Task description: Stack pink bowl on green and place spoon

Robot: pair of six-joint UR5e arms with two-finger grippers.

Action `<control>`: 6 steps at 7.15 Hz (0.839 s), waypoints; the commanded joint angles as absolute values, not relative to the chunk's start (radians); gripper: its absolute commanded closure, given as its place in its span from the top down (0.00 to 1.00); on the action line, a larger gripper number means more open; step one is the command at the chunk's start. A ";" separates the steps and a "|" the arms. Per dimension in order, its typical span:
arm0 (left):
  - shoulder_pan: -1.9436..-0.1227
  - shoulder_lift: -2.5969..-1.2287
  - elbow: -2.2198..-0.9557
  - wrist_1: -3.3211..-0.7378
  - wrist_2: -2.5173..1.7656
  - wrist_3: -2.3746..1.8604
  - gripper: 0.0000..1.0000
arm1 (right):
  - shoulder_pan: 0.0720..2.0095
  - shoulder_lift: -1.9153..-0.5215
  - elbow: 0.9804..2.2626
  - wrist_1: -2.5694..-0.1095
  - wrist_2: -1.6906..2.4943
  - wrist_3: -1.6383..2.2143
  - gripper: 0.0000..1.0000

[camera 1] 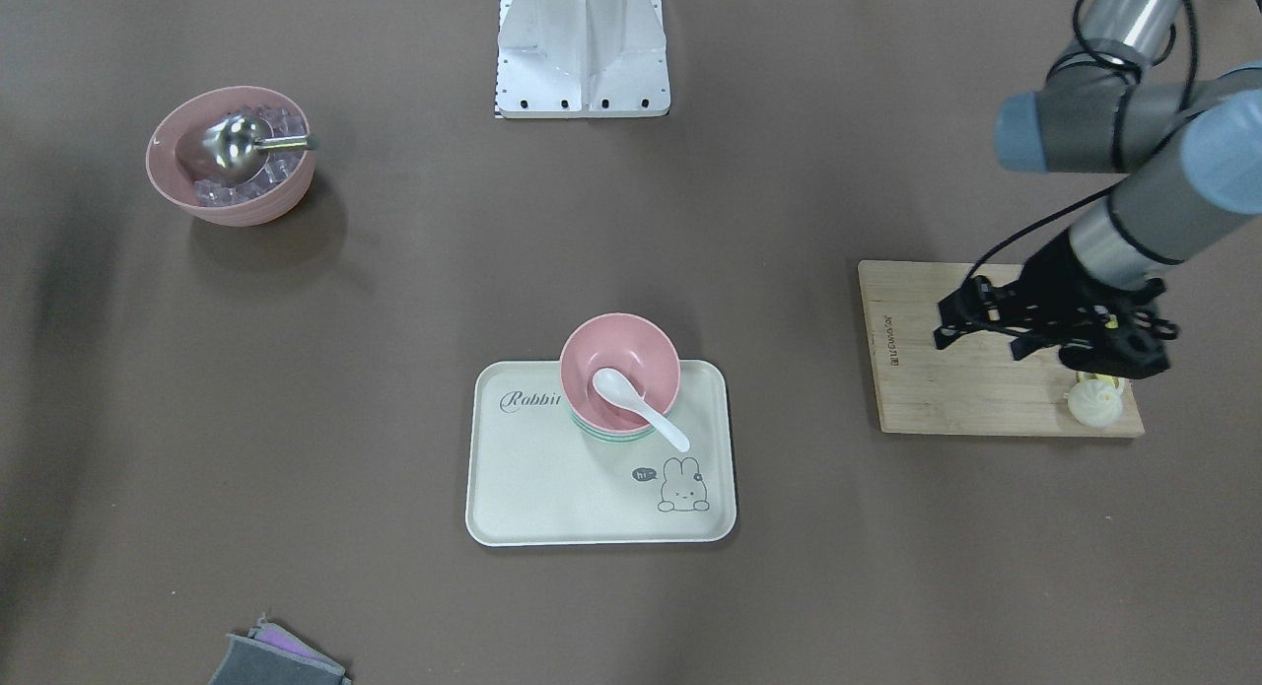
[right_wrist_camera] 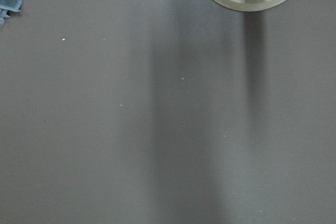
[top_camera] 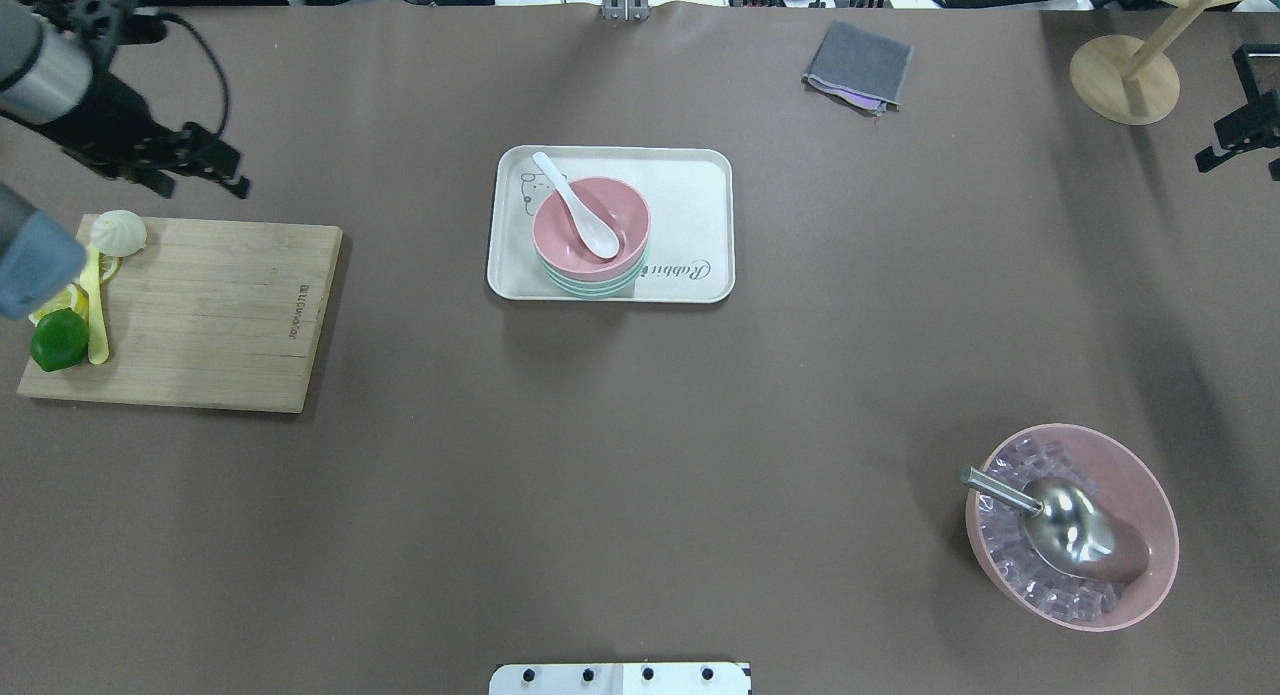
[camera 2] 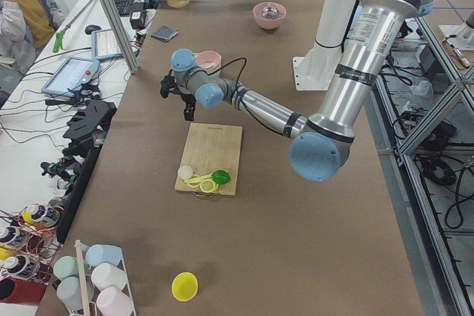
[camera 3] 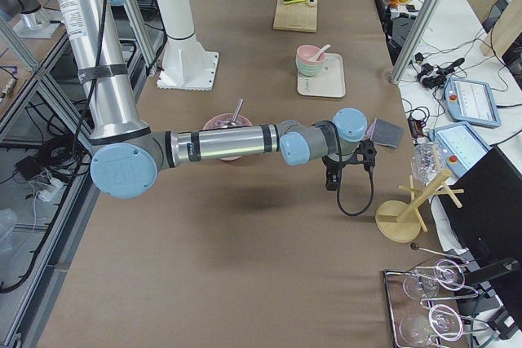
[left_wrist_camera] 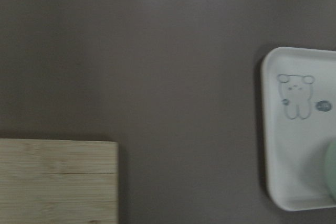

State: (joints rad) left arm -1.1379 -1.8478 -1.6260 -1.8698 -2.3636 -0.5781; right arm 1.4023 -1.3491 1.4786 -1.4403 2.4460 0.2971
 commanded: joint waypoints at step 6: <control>-1.434 -1.565 -1.594 -1.684 -2.352 -0.049 0.99 | 1.466 -1.365 1.479 -1.542 2.404 0.083 1.00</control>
